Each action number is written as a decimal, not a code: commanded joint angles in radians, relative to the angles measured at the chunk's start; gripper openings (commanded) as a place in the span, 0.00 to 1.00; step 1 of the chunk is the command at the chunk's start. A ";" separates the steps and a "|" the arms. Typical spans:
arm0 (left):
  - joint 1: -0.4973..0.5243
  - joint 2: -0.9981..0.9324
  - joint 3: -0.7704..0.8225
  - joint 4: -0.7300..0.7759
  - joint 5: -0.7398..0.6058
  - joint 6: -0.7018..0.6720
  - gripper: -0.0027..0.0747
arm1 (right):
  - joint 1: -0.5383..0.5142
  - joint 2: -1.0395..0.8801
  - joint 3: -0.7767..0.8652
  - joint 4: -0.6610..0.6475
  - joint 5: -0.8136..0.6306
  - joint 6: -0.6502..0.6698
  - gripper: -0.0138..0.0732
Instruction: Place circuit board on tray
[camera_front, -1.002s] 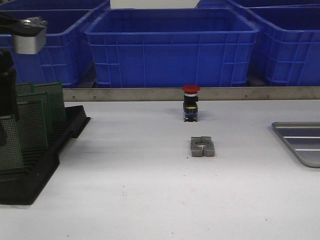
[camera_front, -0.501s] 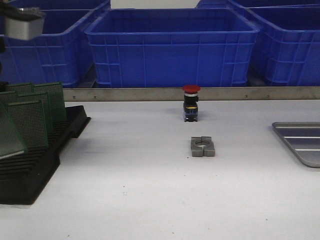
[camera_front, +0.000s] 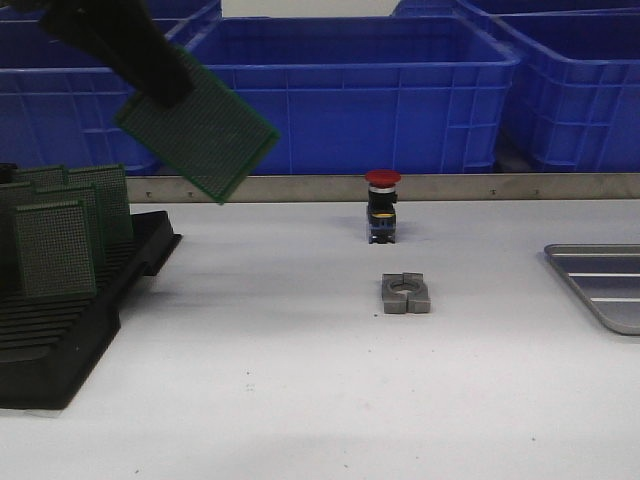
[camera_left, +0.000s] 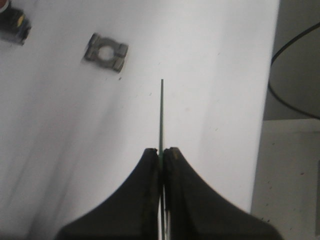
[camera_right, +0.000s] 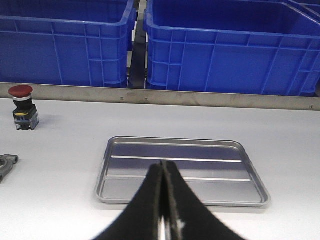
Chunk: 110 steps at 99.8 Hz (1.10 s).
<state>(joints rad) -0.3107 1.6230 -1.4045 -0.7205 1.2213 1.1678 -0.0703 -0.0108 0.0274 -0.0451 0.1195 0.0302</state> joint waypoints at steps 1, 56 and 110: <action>-0.044 -0.045 -0.027 -0.121 0.062 -0.011 0.01 | -0.005 -0.022 -0.001 -0.012 -0.074 -0.001 0.09; -0.190 -0.045 -0.027 -0.138 0.062 -0.011 0.01 | -0.005 -0.022 -0.001 -0.012 -0.086 -0.001 0.09; -0.190 -0.045 -0.027 -0.138 0.061 -0.011 0.01 | 0.000 0.265 -0.392 0.068 0.469 0.010 0.09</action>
<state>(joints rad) -0.4929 1.6230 -1.4045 -0.7978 1.2219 1.1660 -0.0703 0.1527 -0.2835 0.0192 0.5600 0.0438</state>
